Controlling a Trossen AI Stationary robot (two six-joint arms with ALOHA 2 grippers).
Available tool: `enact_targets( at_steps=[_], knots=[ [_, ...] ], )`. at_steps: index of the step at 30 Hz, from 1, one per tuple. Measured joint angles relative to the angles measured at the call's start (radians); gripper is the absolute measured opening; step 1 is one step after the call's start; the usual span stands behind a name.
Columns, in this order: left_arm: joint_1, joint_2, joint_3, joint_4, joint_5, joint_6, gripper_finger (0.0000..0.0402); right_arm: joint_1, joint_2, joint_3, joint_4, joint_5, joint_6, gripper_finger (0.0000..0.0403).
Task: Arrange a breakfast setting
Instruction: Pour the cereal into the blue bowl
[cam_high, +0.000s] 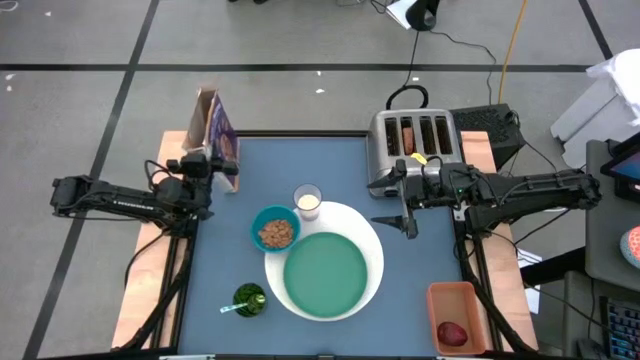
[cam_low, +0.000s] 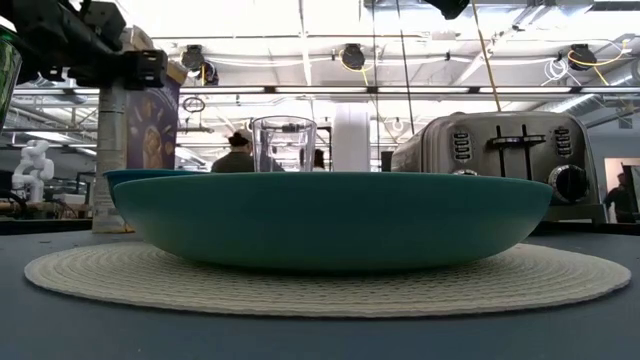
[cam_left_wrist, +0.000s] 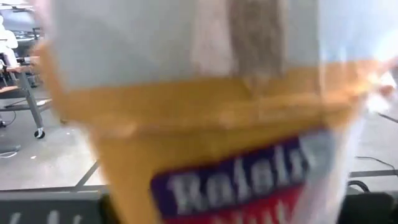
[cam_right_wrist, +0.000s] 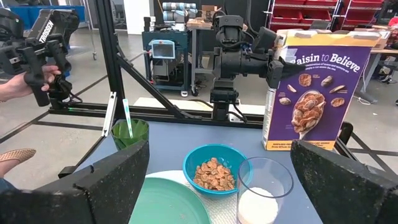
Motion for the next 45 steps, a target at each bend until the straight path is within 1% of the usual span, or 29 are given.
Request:
enact_targets(
  at_steps=[10,20,25,28,40,45],
  knots=[
    [0.0,0.0,0.0,0.004,0.005,-0.003,0.0266,0.0,0.0,0.0,0.0,0.0,0.0,0.0384],
    [0.0,-0.001,0.001,0.005,0.008,-0.003,0.0353,0.0,0.0,0.0,0.0,0.0,0.0,0.0384],
    [0.0,-0.001,0.002,0.006,0.008,0.013,0.0386,0.0,0.0,0.0,0.0,0.0,0.0,0.0384],
    [0.0,-0.001,0.002,0.006,0.008,0.02,0.0392,0.0,0.0,0.0,0.0,0.0,0.0,0.0384],
    [-0.031,-0.009,0.003,0.022,0.012,0.023,0.0392,0.0,0.0,0.0,0.0,0.0,0.0,0.0384],
    [-0.031,-0.023,0.003,0.13,0.015,0.06,0.0392,0.0,0.0,0.0,0.0,0.0,0.0,0.0384]
  ],
)
